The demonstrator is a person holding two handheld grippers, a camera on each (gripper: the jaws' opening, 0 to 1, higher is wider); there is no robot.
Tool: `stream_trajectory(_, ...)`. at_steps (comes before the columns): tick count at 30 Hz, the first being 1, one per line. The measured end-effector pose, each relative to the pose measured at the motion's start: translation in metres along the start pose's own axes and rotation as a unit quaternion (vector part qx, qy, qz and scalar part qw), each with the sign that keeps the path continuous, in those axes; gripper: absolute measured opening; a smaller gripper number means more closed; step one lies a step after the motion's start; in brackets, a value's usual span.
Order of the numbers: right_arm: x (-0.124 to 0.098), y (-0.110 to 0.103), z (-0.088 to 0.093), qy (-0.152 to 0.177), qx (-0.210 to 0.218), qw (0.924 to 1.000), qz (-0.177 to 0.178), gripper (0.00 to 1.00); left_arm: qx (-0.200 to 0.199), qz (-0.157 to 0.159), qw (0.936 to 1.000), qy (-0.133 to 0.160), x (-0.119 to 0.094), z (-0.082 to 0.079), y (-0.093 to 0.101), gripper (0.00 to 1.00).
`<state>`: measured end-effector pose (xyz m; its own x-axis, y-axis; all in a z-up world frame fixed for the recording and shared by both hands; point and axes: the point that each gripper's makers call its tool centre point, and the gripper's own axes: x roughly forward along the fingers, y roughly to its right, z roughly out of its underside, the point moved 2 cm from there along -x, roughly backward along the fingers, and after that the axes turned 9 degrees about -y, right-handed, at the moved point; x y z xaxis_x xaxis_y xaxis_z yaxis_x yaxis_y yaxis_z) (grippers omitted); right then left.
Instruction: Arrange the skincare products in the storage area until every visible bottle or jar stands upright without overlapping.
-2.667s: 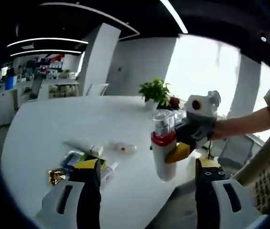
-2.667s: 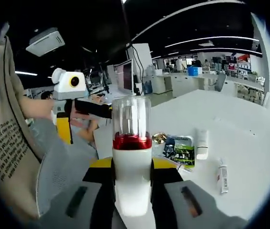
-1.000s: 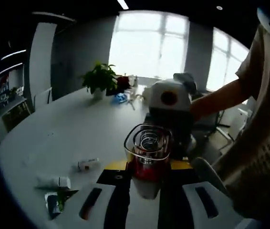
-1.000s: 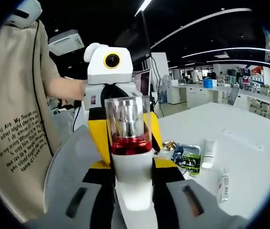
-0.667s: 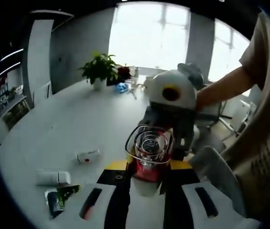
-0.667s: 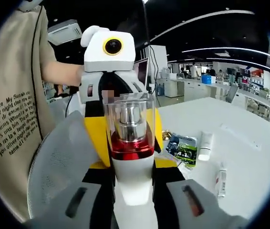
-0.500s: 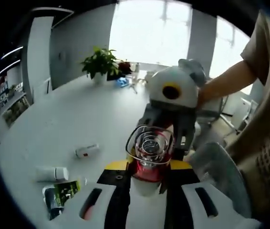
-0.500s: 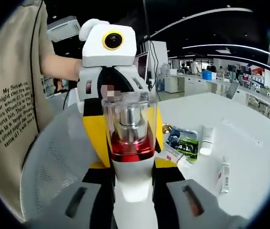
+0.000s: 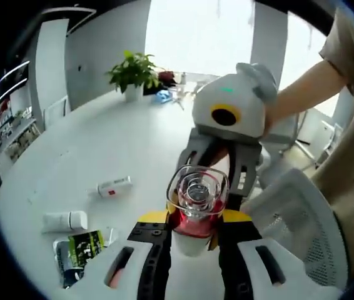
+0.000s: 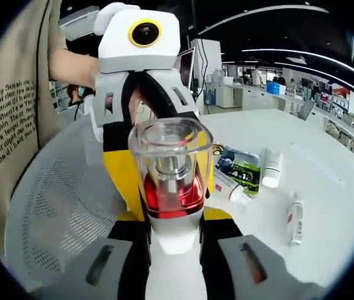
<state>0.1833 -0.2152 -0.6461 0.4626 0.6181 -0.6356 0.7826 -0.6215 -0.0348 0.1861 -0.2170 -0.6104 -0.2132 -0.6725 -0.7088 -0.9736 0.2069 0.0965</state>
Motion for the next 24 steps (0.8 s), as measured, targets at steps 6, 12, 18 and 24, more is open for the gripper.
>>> stream_trajectory(6,0.003,0.001,0.008,-0.019,-0.015,0.9997,-0.002,0.28,0.002,-0.003,1.0,-0.003,0.006,0.003,0.0,0.24)
stream_trajectory(12,0.004,0.005,0.014,-0.029,-0.02,0.9994,0.0,0.29,0.002,-0.006,1.0,-0.006,0.01,0.006,-0.002,0.24)
stream_trajectory(18,0.002,0.012,0.015,-0.032,-0.029,0.9991,0.007,0.29,0.008,-0.014,0.9999,-0.001,0.015,0.002,-0.006,0.24)
stream_trajectory(24,-0.001,0.025,0.017,-0.04,-0.047,0.998,0.008,0.29,0.008,-0.025,0.9996,0.005,0.021,-0.006,-0.016,0.24)
